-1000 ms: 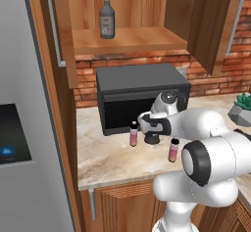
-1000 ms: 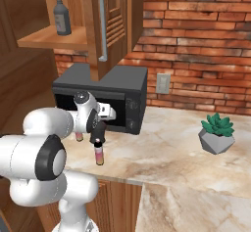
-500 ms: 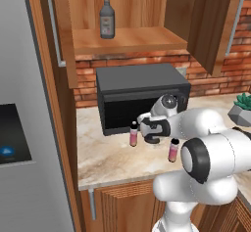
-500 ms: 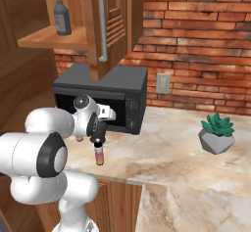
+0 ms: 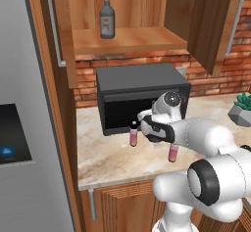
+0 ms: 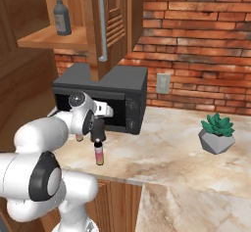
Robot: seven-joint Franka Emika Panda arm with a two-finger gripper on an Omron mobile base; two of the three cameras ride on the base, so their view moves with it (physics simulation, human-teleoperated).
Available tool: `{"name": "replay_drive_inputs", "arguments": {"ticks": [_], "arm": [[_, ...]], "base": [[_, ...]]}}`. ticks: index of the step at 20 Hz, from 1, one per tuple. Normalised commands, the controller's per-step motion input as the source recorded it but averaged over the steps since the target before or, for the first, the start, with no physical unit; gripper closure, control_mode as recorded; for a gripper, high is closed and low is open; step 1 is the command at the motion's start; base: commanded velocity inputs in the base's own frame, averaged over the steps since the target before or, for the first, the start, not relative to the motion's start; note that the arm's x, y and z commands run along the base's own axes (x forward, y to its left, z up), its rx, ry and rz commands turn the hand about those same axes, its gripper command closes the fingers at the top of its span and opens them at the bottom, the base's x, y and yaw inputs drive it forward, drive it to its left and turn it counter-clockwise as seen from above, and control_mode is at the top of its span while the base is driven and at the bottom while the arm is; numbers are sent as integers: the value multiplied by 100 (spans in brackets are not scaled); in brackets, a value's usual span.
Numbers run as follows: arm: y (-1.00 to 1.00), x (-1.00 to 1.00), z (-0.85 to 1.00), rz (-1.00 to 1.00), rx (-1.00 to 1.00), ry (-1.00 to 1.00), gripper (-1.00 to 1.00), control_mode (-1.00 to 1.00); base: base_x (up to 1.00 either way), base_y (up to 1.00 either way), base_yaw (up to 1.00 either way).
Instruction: Sort all alcoholic drinks to one cabinet, and non-alcoholic drinks to the other.
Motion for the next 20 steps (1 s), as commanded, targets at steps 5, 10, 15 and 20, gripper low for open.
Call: {"name": "replay_drive_inputs", "arguments": {"ticks": [5,10,15,20], "arm": [[29,-32,70,0,0,0,100,-100],[19,-14,82,0,0,-5,100,-100],[0,-27,79,0,0,-9,100,-100],[0,-38,61,0,0,-14,100,-100]], "base": [[0,0,0],[0,0,0],[0,0,0],[0,0,0]]}}
